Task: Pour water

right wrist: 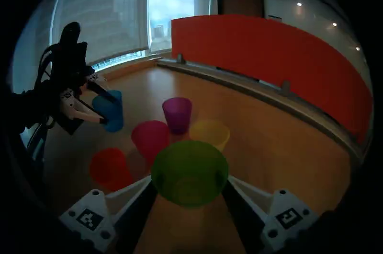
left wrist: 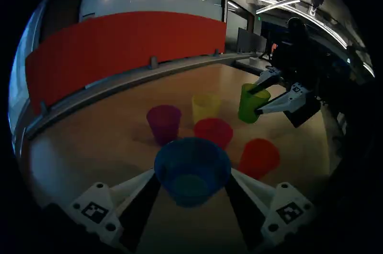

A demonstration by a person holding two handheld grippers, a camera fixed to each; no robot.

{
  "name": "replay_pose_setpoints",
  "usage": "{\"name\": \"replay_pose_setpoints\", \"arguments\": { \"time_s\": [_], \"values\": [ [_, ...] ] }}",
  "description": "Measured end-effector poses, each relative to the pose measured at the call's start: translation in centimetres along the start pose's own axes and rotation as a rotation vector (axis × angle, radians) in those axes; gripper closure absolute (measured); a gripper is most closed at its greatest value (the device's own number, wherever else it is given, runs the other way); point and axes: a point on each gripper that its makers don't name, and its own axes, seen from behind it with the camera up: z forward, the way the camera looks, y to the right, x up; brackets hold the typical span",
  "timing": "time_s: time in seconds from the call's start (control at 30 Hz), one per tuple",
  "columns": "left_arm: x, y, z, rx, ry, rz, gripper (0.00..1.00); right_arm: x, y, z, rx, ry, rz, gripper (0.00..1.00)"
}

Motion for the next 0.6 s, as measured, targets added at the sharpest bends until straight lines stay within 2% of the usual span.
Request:
{"name": "replay_pose_setpoints", "arguments": {
  "time_s": [0.4,0.6],
  "values": [
    [5.8,2.0,-5.1,0.041,0.143,0.043,0.15,4.0,-1.5,-5.6,-0.042,0.087,-0.025,0.12],
    [8.1,3.2,-7.2,0.047,0.211,0.041,0.15,5.4,-2.0,-7.8,-0.06,0.124,-0.041,0.12]
  ]
}}
